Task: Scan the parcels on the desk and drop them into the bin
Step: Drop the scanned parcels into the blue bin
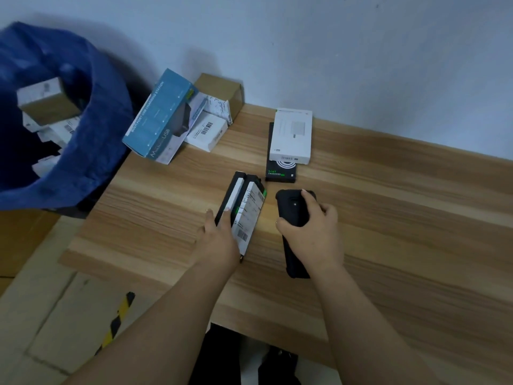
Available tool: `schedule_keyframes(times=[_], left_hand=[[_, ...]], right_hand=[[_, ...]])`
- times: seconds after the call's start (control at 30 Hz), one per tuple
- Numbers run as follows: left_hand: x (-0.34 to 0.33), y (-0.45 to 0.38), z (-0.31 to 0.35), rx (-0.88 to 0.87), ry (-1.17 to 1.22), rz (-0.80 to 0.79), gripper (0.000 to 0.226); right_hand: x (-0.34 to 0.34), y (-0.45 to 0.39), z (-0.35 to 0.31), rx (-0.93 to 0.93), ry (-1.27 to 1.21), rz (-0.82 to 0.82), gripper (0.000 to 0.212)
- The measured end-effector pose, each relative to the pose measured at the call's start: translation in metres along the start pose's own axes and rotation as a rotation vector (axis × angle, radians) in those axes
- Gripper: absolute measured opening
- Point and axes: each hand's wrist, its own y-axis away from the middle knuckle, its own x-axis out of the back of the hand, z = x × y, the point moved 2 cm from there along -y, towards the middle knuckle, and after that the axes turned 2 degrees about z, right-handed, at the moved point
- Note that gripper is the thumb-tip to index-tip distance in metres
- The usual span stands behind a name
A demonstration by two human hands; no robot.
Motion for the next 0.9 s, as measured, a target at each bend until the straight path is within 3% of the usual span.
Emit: schedule_keyframes(times=[0.13, 0.27, 0.43, 0.53, 0.77, 0.9], left_hand=[[0.015, -0.016, -0.024, 0.004, -0.015, -0.028, 0.082], [0.017, -0.034, -0.042, 0.037, -0.025, -0.073, 0.069], [0.006, -0.041, -0.039, 0.034, 0.04, -0.064, 0.121], [-0.005, -0.044, -0.034, -0.066, -0.042, -0.024, 0.137], [-0.019, -0.043, -0.022, -0.186, -0.156, 0.091, 0.119], [-0.024, -0.041, -0.014, -0.099, -0.218, 0.114, 0.132]], right_hand=[[-0.008, -0.002, -0.014, -0.016, -0.042, 0.007, 0.077], [-0.019, -0.006, -0.029, -0.008, -0.037, 0.019, 0.076], [-0.032, -0.015, -0.035, -0.044, -0.023, 0.034, 0.077], [-0.036, -0.02, -0.03, -0.061, -0.008, 0.039, 0.078], [-0.037, -0.026, -0.013, -0.103, 0.019, 0.038, 0.078], [-0.033, -0.025, -0.002, -0.114, -0.006, 0.037, 0.077]])
